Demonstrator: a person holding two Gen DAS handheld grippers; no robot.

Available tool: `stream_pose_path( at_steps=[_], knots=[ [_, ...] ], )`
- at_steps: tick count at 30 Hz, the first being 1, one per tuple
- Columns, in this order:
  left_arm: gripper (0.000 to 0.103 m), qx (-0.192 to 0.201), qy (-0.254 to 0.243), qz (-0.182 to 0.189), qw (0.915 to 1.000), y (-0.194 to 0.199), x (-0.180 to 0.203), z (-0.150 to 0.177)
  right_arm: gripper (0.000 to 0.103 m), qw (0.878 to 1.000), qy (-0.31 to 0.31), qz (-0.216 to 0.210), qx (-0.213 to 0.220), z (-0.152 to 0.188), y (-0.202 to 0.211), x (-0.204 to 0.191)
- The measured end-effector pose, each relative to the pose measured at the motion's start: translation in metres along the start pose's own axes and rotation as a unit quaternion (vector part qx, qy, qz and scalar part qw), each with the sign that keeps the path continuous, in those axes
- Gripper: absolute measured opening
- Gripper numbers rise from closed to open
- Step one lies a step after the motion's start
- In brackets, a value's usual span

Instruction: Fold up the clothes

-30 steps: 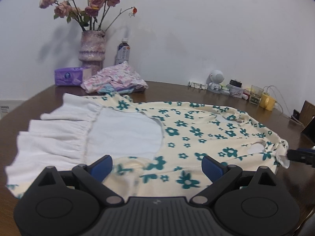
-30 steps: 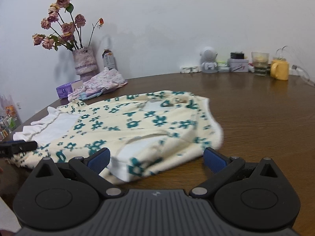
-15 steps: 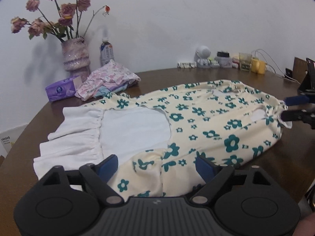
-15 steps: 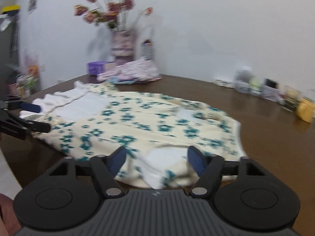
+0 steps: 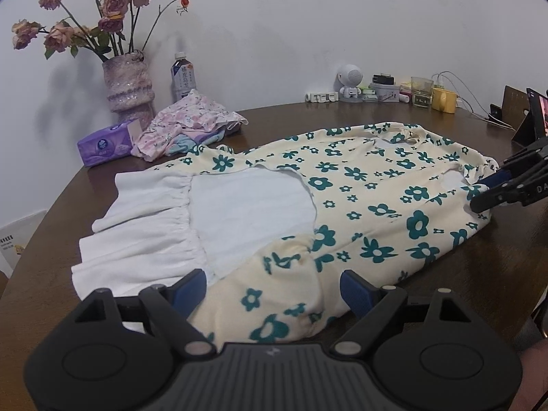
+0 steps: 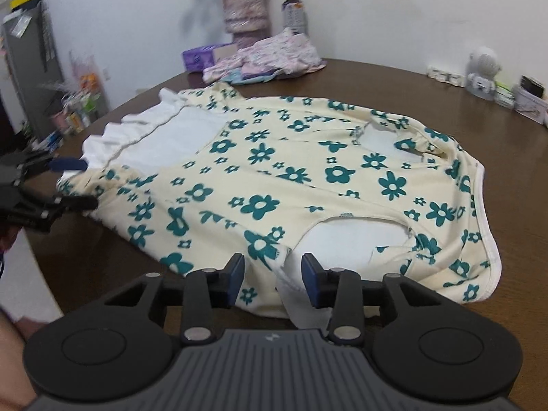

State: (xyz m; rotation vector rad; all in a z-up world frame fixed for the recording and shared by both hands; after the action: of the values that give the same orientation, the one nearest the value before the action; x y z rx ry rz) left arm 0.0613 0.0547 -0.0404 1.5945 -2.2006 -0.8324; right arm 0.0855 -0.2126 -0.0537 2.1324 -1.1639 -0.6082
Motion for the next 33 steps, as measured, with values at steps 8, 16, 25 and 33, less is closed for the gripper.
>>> stream_pose_path(
  at_steps=[8, 16, 25, 33],
  knots=[
    [0.042, -0.034, -0.021, 0.025, 0.9989, -0.008, 0.001, 0.005, 0.006, 0.994, 0.060, -0.055, -0.070, -0.001, 0.000, -0.014],
    [0.030, -0.055, -0.035, 0.058, 0.9962, -0.005, -0.003, -0.003, 0.020, 0.990, 0.047, -0.098, -0.088, -0.011, 0.001, -0.006],
    [0.007, -0.081, -0.031, 0.072, 0.9937, -0.001, -0.004, -0.006, 0.003, 0.976, 0.010, -0.181, -0.117, -0.004, -0.007, 0.000],
    [0.011, -0.129, -0.074, 0.070, 0.9864, -0.005, -0.007, -0.001, 0.003, 0.958, 0.009, -0.245, -0.152, 0.000, -0.016, 0.003]
  ],
)
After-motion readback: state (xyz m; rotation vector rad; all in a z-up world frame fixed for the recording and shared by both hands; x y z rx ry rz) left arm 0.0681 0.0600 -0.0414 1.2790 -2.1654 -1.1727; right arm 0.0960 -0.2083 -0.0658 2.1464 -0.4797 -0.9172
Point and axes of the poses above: each gripper's, at about its wrist camera, not at the fingertips, and y roughly against the way its jaws point, x to its right, z to its underside, the point moved 10 cm from there along -y, roughly the way its jaws point, and after that the axes turned 1 degree about -x, right-handed, at the moved point
